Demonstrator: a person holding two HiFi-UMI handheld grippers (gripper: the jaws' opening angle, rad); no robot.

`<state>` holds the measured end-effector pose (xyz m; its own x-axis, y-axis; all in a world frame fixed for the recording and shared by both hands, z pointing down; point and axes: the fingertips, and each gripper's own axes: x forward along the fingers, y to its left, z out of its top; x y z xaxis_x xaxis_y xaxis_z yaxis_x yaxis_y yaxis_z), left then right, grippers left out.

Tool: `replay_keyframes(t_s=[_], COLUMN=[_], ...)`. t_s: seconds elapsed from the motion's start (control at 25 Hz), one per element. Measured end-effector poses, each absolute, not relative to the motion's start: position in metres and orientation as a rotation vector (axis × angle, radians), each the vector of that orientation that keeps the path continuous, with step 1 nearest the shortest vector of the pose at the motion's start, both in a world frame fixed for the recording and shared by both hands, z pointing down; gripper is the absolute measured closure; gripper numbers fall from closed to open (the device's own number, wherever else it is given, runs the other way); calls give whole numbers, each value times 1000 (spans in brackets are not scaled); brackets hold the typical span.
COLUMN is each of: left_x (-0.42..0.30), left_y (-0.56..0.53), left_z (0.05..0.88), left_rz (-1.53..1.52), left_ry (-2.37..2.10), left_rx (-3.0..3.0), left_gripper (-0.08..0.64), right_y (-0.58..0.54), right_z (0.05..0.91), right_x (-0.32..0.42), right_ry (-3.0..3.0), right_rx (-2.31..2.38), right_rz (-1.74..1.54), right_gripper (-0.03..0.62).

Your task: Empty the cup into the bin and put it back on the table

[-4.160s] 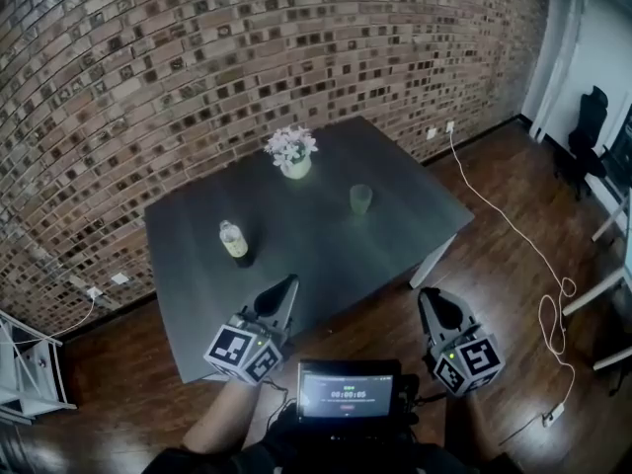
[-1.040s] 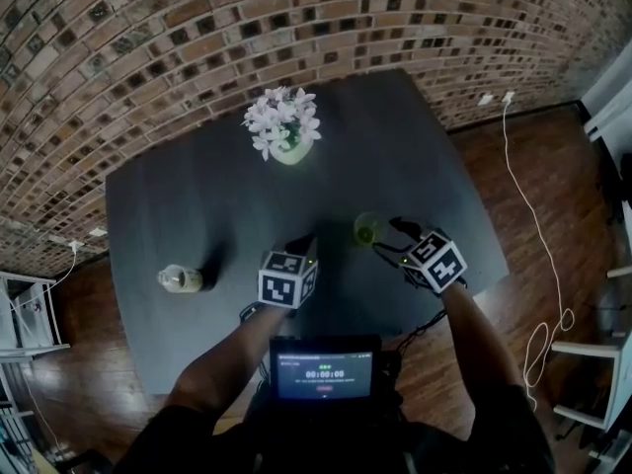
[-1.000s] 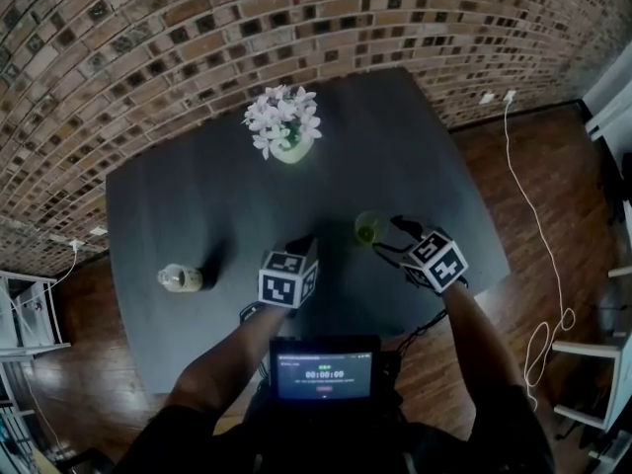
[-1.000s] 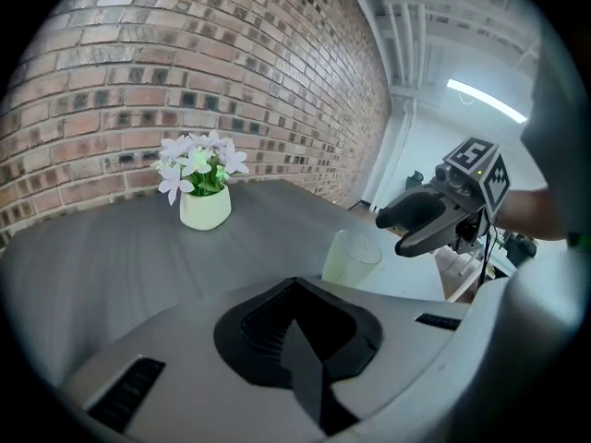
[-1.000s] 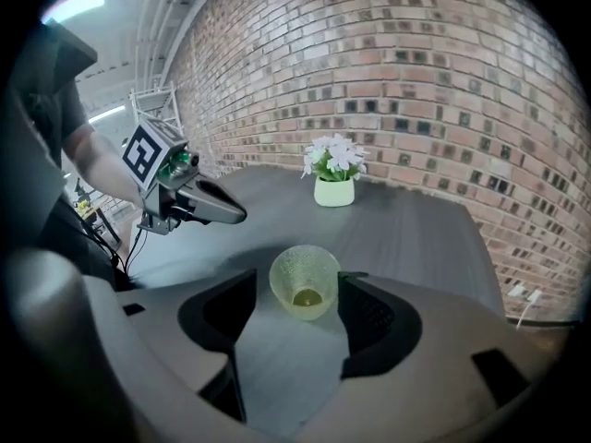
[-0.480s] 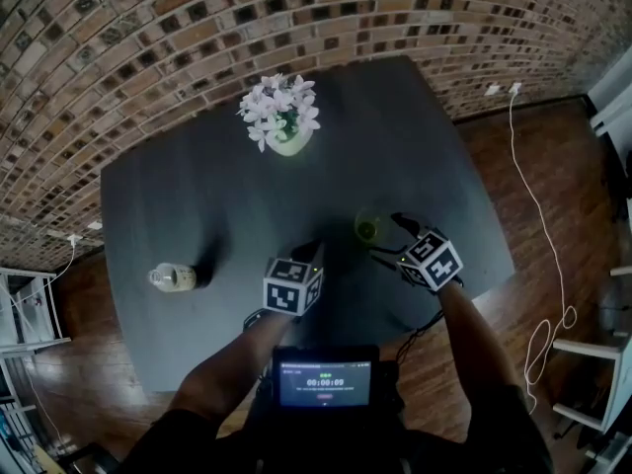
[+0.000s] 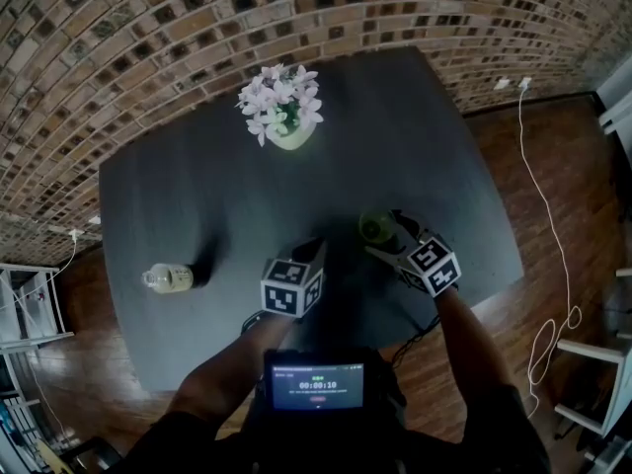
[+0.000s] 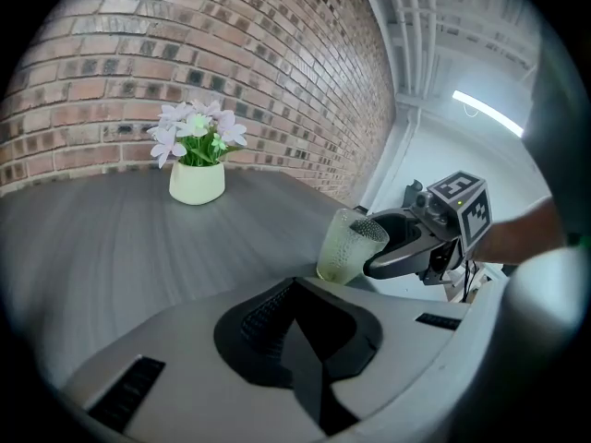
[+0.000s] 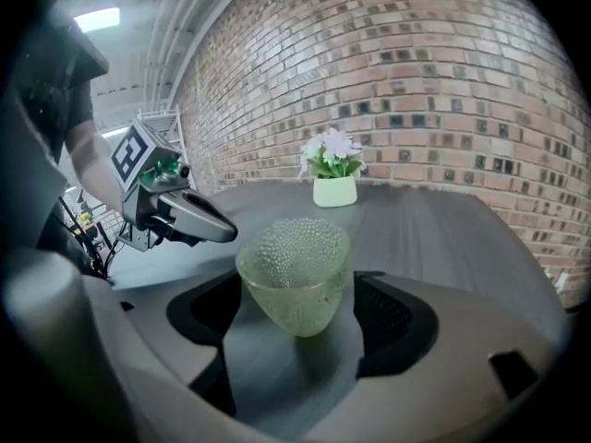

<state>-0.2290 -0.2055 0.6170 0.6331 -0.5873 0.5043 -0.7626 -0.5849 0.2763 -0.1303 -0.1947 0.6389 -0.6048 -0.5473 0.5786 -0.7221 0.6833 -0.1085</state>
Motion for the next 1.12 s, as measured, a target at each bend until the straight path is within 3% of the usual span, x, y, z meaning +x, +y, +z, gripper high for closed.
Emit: replay_keyframes(t_s=[0.56, 0.64, 1.12], left_x=[-227, -228, -231], left_y=[-200, -197, -194], left_z=[626, 625, 620], left_rz=[464, 466, 438], left_ry=[-1047, -1047, -1058], left_rx=[2394, 2396, 2408], left_gripper=[558, 558, 558], right_y=[-211, -211, -221], right_z=[637, 635, 628], right_x=[-140, -141, -148], right_ry=[-2525, -2545, -2602], right_rx=[1091, 1094, 1133], right_rz=[338, 325, 264], right_gripper=[198, 138, 150])
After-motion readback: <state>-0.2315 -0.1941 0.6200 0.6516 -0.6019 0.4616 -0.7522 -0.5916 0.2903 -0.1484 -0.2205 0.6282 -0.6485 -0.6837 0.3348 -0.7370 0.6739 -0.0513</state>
